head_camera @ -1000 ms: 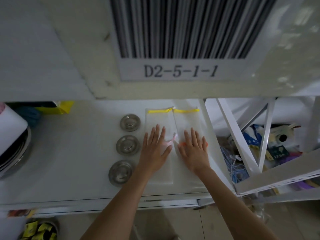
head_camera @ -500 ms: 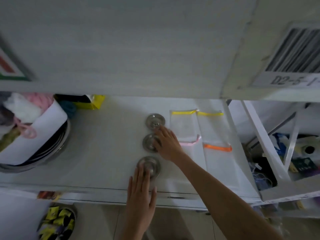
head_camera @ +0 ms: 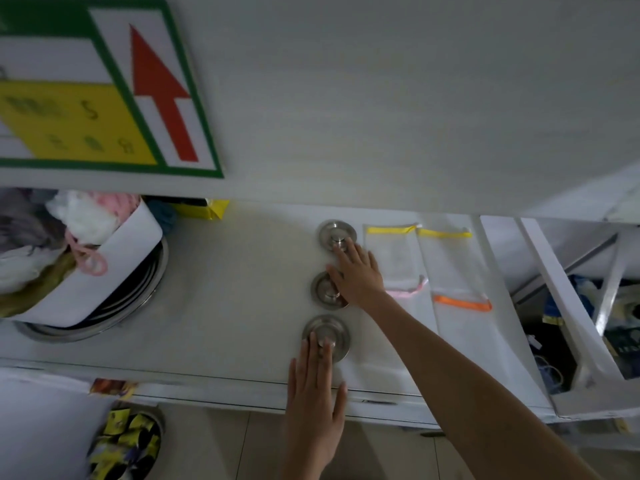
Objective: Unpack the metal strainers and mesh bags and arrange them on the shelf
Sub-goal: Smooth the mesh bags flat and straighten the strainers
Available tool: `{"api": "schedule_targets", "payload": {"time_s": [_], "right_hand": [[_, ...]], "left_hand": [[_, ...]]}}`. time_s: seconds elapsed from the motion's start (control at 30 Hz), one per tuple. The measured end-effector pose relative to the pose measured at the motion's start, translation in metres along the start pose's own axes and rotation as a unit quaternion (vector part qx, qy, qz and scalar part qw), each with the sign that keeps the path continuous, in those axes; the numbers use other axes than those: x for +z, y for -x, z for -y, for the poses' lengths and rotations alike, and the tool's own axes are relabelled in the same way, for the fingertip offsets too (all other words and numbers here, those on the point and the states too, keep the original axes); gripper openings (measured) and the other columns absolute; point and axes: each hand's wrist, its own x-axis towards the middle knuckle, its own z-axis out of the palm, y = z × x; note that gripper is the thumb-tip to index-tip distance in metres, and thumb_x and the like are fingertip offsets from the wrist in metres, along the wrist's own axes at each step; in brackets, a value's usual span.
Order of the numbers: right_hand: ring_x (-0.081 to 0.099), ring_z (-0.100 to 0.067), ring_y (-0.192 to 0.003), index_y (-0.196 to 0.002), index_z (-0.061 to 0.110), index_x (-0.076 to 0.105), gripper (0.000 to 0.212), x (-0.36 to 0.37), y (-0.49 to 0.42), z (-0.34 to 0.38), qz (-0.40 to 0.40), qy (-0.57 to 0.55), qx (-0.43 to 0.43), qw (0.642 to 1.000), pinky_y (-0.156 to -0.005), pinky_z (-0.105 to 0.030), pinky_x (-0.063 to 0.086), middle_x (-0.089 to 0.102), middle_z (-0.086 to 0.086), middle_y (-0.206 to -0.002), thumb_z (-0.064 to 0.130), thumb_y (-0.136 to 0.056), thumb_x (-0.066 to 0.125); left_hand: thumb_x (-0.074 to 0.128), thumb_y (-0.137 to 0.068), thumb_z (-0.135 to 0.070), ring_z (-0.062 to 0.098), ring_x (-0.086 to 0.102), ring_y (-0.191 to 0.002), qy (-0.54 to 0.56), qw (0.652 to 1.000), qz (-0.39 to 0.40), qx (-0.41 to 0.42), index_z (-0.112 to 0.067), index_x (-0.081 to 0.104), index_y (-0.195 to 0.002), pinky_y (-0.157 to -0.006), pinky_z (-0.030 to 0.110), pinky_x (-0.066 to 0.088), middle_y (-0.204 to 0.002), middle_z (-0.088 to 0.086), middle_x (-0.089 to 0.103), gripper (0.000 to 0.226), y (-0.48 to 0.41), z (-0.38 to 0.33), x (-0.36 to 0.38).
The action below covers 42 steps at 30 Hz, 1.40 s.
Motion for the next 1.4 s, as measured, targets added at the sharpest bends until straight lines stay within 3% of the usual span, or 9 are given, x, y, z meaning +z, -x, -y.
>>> {"api": "schedule_targets", "payload": {"time_s": [0.27,0.4,0.5,0.67,0.8,1.0,1.1,1.2,1.4], "right_hand": [[0.007,-0.024,-0.151,-0.153,0.026,0.015,0.062,-0.012,0.005,0.000,-0.001,-0.048,-0.018,0.999,-0.123,-0.043,0.008,0.008,-0.006,-0.165,0.052,-0.099,0.030],[0.030,-0.027,-0.143,-0.143,0.019,0.039,0.049,-0.016,0.037,0.013,-0.040,-0.092,-0.076,0.992,-0.117,-0.039,0.024,0.034,-0.009,-0.156,0.041,-0.099,0.038],[0.044,-0.024,-0.134,-0.132,0.018,0.053,0.052,-0.006,0.075,0.021,-0.048,-0.068,-0.126,0.989,-0.111,-0.038,0.035,0.050,-0.006,-0.144,0.046,-0.096,0.029],[0.026,-0.023,-0.147,-0.146,0.022,0.038,0.066,0.011,0.093,0.013,-0.022,-0.001,-0.124,0.992,-0.118,-0.039,0.026,0.026,-0.007,-0.160,0.056,-0.093,0.019],[0.019,-0.026,-0.149,-0.151,0.024,0.026,0.063,0.010,0.080,0.003,-0.004,0.000,-0.105,0.994,-0.122,-0.039,0.020,0.013,-0.008,-0.164,0.053,-0.095,0.031],[0.016,-0.026,-0.149,-0.151,0.021,0.028,0.063,0.004,0.067,-0.002,0.003,0.001,-0.120,0.993,-0.122,-0.038,0.017,0.011,-0.010,-0.164,0.051,-0.096,0.038],[0.016,-0.026,-0.149,-0.151,0.023,0.027,0.067,0.005,0.065,-0.004,0.010,-0.004,-0.122,0.992,-0.122,-0.038,0.017,0.010,-0.009,-0.164,0.056,-0.093,0.030],[0.015,-0.026,-0.149,-0.152,0.023,0.026,0.064,0.004,0.066,-0.005,0.014,-0.005,-0.130,0.991,-0.120,-0.035,0.013,0.009,-0.008,-0.164,0.052,-0.096,0.036],[0.015,-0.027,-0.149,-0.151,0.025,0.029,0.054,0.003,0.062,-0.009,0.019,-0.030,-0.144,0.989,-0.121,-0.036,0.014,0.011,-0.007,-0.164,0.036,-0.099,0.034]], "left_hand": [[0.034,-0.097,-0.039,0.023,0.019,-0.148,0.005,1.000,0.002,-0.006,-0.011,0.023,-0.153,-0.119,0.039,0.011,-0.161,0.008,0.023,0.064,-0.002,-0.001,0.002],[0.026,-0.100,-0.041,0.022,0.017,-0.149,0.006,1.000,0.005,-0.010,-0.011,0.023,-0.153,-0.119,0.038,0.010,-0.160,0.009,0.024,0.061,-0.003,-0.003,0.004],[0.016,-0.100,-0.045,0.022,0.018,-0.149,0.001,1.000,0.008,-0.015,-0.010,0.023,-0.153,-0.119,0.038,0.009,-0.161,0.010,0.022,0.064,-0.004,-0.006,0.004],[0.017,-0.100,-0.048,0.021,0.017,-0.149,-0.006,1.000,0.005,-0.019,-0.010,0.024,-0.153,-0.119,0.038,0.009,-0.162,0.009,0.018,0.065,-0.005,-0.007,0.004],[0.019,-0.100,-0.047,0.021,0.016,-0.149,-0.005,1.000,0.008,-0.017,-0.012,0.022,-0.154,-0.119,0.039,0.009,-0.162,0.009,0.019,0.064,-0.005,-0.007,0.004],[0.015,-0.099,-0.050,0.022,0.016,-0.149,-0.002,1.000,0.013,-0.026,-0.012,0.020,-0.154,-0.118,0.039,0.010,-0.162,0.008,0.018,0.067,-0.006,-0.009,0.003],[0.025,-0.099,-0.047,0.024,0.017,-0.149,-0.009,0.999,0.014,-0.031,-0.011,0.021,-0.153,-0.119,0.037,0.006,-0.161,0.008,0.017,0.066,-0.009,-0.011,0.005],[0.030,-0.097,-0.046,0.023,0.014,-0.149,-0.017,0.999,0.015,-0.036,-0.011,0.019,-0.154,-0.119,0.037,0.003,-0.162,0.008,0.015,0.068,-0.011,-0.013,0.008],[0.011,-0.099,-0.053,0.021,0.010,-0.150,-0.015,0.999,0.016,-0.039,-0.012,0.017,-0.154,-0.118,0.039,0.005,-0.162,0.008,0.014,0.069,-0.016,-0.020,0.007]]}}
